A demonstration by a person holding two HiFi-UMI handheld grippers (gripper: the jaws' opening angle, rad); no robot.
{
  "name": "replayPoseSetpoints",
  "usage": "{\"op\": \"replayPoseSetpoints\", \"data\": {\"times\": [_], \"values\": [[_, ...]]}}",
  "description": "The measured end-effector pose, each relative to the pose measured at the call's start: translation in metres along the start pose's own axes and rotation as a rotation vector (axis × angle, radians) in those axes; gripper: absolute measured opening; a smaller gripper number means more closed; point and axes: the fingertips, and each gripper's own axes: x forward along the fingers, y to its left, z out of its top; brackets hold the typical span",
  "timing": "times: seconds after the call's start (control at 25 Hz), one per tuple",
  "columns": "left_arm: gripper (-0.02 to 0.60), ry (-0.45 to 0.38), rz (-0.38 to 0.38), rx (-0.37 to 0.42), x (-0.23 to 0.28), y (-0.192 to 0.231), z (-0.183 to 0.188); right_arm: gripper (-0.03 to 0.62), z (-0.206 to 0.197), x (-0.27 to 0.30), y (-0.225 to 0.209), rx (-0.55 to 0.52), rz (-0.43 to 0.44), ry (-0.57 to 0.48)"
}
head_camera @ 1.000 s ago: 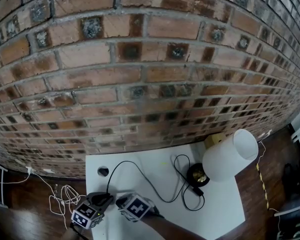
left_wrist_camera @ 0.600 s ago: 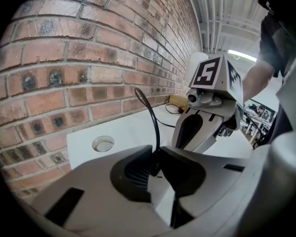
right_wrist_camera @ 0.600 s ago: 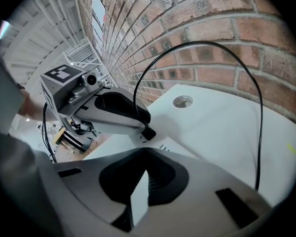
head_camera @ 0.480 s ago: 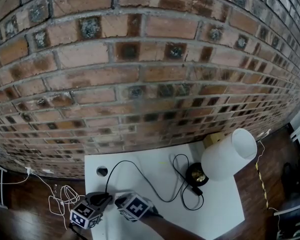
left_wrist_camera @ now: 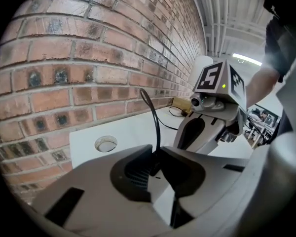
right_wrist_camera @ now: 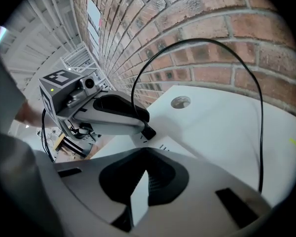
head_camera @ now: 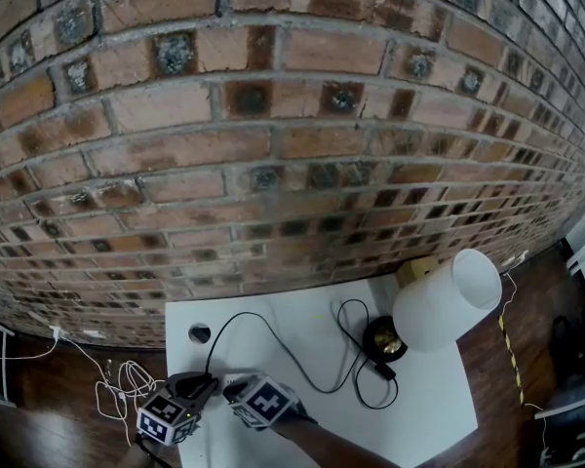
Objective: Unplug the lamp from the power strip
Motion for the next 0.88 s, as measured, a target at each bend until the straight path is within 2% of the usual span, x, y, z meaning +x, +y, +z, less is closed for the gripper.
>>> {"op": "replayPoseSetpoints", "data": {"times": [0.16, 0.4, 0.52, 0.64, 0.68, 0.76, 0.88], "values": [[0.057, -0.012, -0.002, -0.021, -0.0020, -0.0009, 0.0016, -0.003, -0.0004, 0.0002, 0.0001, 0.017, 0.010, -0.006], [0.057, -0.021, 0.009, -0.140, 0.0013, 0.0058, 0.0010, -0.003, 0.0007, 0.0005, -0.0021, 0.013, -0.007, -0.019], [0.057, 0.027, 0.002, -0.086, 0.0041, 0.0061, 0.0002, -0.003, 0.0004, 0.0009, -0.0032, -0.001, -0.012, 0.002], [0.054, 0.031, -0.011, 0.015, 0.0034, 0.0014, 0.0021, -0.003, -0.0005, 0.0007, -0.0009, -0.007, -0.007, 0.018], [0.054, 0.024, -0.012, 0.027, 0.0020, 0.0003, 0.0029, -0.003, -0.0002, 0.0007, -0.0002, -0.010, -0.006, 0.017], [0.054, 0.007, -0.006, -0.003, -0.0004, 0.0009, 0.0027, -0.003, 0.0004, 0.0008, 0.0000, -0.007, -0.004, 0.008], [0.054, -0.021, 0.010, -0.088, -0.0007, 0.0049, 0.0023, -0.003, 0.0006, 0.0010, -0.0011, 0.001, -0.008, -0.001]]}}
